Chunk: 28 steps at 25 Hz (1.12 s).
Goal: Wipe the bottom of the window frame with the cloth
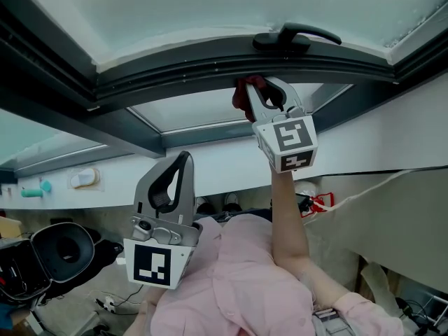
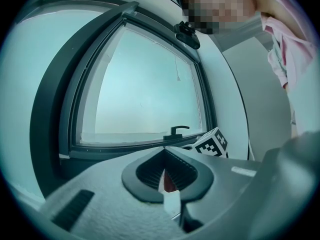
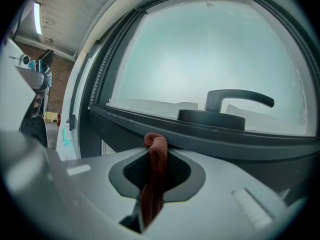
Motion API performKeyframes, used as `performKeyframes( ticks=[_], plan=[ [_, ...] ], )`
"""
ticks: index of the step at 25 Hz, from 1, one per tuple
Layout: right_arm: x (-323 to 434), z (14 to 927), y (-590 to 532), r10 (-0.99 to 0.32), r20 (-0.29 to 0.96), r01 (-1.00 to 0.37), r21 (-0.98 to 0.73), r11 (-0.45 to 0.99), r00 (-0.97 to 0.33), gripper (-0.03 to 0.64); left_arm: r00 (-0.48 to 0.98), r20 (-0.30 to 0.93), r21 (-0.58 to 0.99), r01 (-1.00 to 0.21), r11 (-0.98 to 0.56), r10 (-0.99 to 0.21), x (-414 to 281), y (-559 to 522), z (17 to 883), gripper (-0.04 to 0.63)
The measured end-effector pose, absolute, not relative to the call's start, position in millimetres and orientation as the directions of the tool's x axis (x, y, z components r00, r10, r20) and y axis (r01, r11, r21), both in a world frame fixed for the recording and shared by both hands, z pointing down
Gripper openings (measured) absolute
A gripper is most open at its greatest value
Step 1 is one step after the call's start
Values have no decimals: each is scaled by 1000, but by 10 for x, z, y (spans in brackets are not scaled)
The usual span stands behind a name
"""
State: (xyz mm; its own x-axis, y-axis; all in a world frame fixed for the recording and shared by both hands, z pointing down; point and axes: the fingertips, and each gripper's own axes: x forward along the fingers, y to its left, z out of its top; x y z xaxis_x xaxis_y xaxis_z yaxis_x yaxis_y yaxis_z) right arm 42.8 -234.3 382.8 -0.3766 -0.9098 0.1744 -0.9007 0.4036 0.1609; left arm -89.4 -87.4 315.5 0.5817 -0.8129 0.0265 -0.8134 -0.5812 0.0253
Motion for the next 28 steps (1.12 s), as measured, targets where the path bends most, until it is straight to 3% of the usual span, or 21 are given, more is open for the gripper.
performKeyframes(
  ticks=[28],
  plan=[
    [826,3825,-2346,-934,159,-922,170,346,-321,48,561,27,25,-828,-560,-827,-816,-891,3180,0]
  ],
)
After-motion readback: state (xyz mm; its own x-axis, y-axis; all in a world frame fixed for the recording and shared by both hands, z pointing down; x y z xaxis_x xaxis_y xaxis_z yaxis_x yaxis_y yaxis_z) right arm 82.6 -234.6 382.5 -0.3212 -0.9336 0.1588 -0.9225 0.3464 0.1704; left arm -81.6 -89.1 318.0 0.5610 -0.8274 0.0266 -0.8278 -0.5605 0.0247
